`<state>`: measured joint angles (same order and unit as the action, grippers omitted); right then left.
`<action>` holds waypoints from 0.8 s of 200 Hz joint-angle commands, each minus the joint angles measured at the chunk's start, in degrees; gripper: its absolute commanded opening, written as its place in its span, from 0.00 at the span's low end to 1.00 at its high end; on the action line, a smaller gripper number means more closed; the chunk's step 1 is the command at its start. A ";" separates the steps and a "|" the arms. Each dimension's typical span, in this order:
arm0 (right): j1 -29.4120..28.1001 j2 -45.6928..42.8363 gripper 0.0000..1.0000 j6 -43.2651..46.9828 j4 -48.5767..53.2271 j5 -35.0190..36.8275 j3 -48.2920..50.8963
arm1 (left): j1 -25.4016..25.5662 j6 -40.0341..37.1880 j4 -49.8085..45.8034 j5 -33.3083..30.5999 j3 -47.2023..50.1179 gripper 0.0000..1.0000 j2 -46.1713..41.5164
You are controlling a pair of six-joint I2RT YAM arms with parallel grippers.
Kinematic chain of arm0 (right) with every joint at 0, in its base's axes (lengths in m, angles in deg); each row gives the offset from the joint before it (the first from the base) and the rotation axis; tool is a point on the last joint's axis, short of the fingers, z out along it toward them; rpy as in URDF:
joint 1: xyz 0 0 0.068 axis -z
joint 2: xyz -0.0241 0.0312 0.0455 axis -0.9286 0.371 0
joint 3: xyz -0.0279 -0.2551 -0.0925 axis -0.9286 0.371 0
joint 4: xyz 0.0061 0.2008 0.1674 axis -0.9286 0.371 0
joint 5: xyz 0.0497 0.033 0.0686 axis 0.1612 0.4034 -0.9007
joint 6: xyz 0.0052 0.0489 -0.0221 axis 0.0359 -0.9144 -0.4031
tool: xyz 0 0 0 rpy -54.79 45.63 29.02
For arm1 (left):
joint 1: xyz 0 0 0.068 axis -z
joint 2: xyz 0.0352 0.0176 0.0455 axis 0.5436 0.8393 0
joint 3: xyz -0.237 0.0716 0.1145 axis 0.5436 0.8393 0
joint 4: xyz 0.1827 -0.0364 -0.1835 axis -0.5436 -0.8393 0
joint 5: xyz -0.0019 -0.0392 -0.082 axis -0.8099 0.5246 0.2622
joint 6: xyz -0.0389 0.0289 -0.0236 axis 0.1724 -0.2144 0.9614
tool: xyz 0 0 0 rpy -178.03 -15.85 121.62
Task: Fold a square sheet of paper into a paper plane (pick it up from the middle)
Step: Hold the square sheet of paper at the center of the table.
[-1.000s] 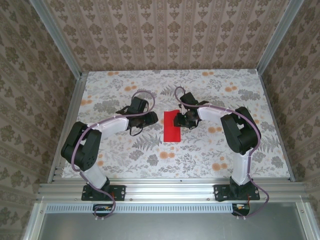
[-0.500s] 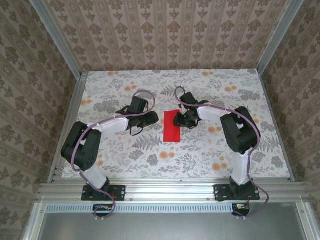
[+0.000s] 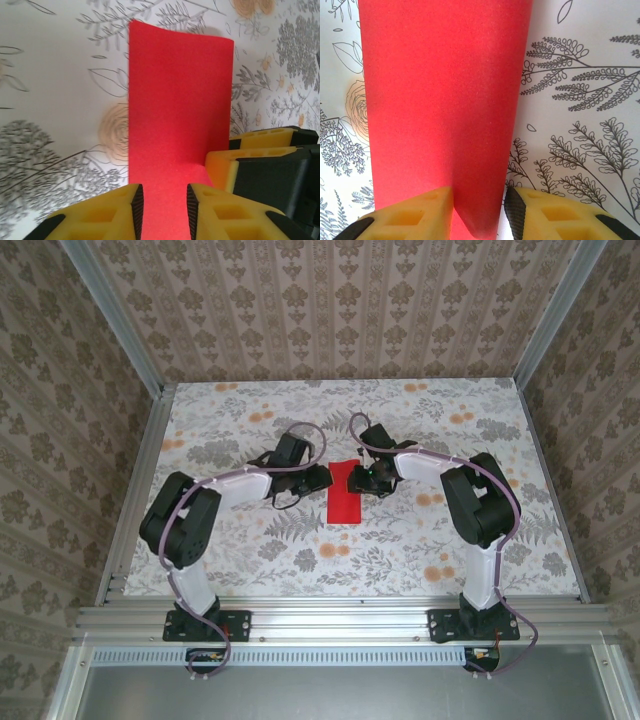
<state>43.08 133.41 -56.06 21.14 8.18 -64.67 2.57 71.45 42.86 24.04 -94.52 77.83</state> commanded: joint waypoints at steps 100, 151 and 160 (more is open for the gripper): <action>0.61 4.78 0.38 0.05 3.21 3.56 0.50 | 1.76 -1.51 -5.03 1.38 -6.28 0.20 7.25; 0.55 4.76 0.38 -0.07 3.22 3.41 0.40 | 1.93 -1.81 -6.11 0.79 -6.28 0.18 8.57; 0.60 4.61 0.38 -0.15 3.17 3.26 0.34 | 1.93 -1.98 -6.63 0.65 -6.52 0.17 8.73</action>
<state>43.10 133.83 -56.06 22.00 8.14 -65.37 4.17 71.16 39.10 25.29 -99.40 85.68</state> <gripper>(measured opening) 0.381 0.177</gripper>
